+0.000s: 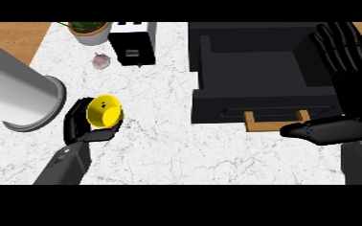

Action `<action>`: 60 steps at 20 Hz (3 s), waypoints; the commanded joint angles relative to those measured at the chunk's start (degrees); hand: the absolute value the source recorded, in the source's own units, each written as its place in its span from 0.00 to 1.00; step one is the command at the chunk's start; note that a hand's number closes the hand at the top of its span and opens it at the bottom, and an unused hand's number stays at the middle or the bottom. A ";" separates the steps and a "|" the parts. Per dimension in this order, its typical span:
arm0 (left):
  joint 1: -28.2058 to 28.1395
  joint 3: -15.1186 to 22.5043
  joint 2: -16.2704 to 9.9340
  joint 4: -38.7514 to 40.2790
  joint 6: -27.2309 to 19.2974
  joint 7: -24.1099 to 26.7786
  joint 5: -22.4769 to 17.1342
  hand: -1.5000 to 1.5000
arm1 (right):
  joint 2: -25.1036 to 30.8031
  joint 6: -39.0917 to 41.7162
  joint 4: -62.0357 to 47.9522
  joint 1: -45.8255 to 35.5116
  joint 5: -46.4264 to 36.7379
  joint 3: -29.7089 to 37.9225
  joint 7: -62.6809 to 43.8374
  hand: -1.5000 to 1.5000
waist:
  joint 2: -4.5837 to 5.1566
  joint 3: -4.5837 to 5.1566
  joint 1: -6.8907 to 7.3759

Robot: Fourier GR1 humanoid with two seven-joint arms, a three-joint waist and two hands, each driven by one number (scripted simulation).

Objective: Pick up the cup, place it into the drawer and close the drawer

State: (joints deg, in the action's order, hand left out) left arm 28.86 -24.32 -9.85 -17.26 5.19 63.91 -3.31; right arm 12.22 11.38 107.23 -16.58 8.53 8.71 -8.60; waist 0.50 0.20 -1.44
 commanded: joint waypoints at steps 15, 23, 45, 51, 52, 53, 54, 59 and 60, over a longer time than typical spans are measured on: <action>18.02 11.94 9.66 -20.89 0.02 -18.95 1.06 1.00 | 0.29 -0.13 -3.74 0.68 -1.87 1.30 3.56 0.00 | -0.83 -0.27 1.81; 27.81 21.28 9.82 -31.82 -10.60 -39.19 -3.89 1.00 | -0.35 -0.10 -1.32 4.65 -3.01 0.44 3.93 0.00 | -0.89 -0.26 1.09; 49.99 39.58 9.85 1.06 -21.81 -52.58 -11.21 1.00 | 0.53 2.61 -6.14 -4.76 0.26 -0.08 4.68 0.00 | 1.94 -0.40 -6.76; 45.49 45.21 9.85 0.77 -21.01 -51.59 -13.62 0.00 | -1.51 1.62 -4.65 -5.24 -2.04 -3.72 4.23 0.00 | 2.16 -0.35 -9.73; 44.47 45.15 9.85 0.18 -20.82 -50.74 -14.73 0.00 | -0.84 2.54 -5.73 -5.35 -1.70 -3.33 4.83 0.00 | 2.34 -0.34 -9.85; 43.99 44.82 9.85 -0.95 -20.68 -49.82 -16.18 0.00 | -1.05 2.02 -5.16 -8.08 -0.52 -3.24 2.67 0.00 | 2.27 -0.27 -9.96; 45.64 43.50 9.85 -1.71 -19.74 -50.68 -18.12 0.00 | -1.02 3.05 -6.26 -7.00 0.10 -2.95 4.32 0.00 | 2.31 -0.30 -9.78; 43.95 41.83 9.85 -4.22 -19.36 -45.95 -23.59 0.00 | -2.07 10.23 -6.02 -7.26 6.71 -7.17 3.54 1.00 | 2.59 -0.27 -10.63; 44.11 41.53 9.85 -5.15 -19.36 -44.50 -24.50 0.00 | -1.83 12.45 -4.51 -7.14 7.82 -8.86 3.20 1.00 | 2.30 -0.24 -10.84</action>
State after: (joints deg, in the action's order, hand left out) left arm 73.09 18.11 0.00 -20.24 -14.92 16.45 -24.17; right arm 10.33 18.93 102.08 -23.28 12.60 2.55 -5.04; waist 2.88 -0.08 -11.87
